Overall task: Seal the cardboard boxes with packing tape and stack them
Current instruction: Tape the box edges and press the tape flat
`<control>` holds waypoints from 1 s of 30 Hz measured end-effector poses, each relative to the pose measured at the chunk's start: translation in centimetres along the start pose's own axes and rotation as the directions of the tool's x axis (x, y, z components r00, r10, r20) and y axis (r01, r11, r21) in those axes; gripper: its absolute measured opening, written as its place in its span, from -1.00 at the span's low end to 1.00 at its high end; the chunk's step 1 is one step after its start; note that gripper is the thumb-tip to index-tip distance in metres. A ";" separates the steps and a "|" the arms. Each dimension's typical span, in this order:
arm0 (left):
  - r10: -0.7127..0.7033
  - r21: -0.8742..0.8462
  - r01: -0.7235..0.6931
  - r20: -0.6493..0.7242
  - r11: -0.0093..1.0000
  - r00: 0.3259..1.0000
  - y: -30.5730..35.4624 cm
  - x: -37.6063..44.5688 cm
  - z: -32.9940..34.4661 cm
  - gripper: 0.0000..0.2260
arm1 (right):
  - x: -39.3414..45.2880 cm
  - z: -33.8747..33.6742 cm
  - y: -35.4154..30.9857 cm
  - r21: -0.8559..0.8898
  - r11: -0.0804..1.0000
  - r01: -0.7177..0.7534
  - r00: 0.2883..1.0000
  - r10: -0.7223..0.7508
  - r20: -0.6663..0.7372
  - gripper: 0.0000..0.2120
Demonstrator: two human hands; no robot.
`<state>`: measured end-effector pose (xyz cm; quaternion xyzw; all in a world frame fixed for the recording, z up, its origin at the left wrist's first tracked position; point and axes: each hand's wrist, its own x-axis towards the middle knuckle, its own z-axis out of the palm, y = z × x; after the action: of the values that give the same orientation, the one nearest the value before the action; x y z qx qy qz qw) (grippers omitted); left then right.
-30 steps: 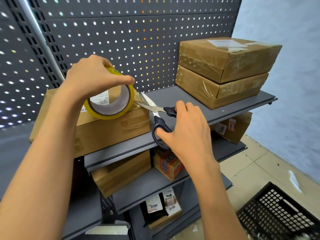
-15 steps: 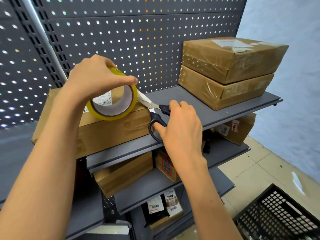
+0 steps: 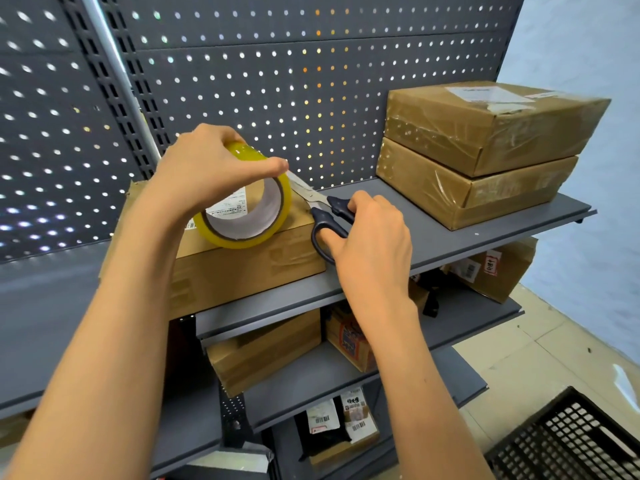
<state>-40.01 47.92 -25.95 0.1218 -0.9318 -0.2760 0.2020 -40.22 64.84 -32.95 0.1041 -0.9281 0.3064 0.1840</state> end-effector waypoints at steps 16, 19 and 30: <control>-0.030 -0.111 0.028 -0.022 0.993 0.999 -0.1 -1.1 -0.4 -0.58 | 3.9 -1.0 4.1 0.083 0.963 -0.257 0.964 0.261 -0.048 -0.60; -0.035 -0.112 0.032 -0.031 0.993 0.999 -0.4 -1.1 -0.4 -0.56 | 4.3 1.0 5.1 0.123 0.945 -0.303 0.951 0.291 0.109 -0.68; -0.043 -0.113 0.035 -0.076 0.993 0.996 -0.8 -1.4 -0.4 -0.53 | 3.0 5.1 6.3 -0.155 0.976 -0.154 0.959 0.185 0.216 -0.83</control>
<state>-38.53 47.55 -26.52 0.1393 -0.9036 -0.3266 0.2396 -46.31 66.53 -38.85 0.0459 -0.9675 0.2425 0.0552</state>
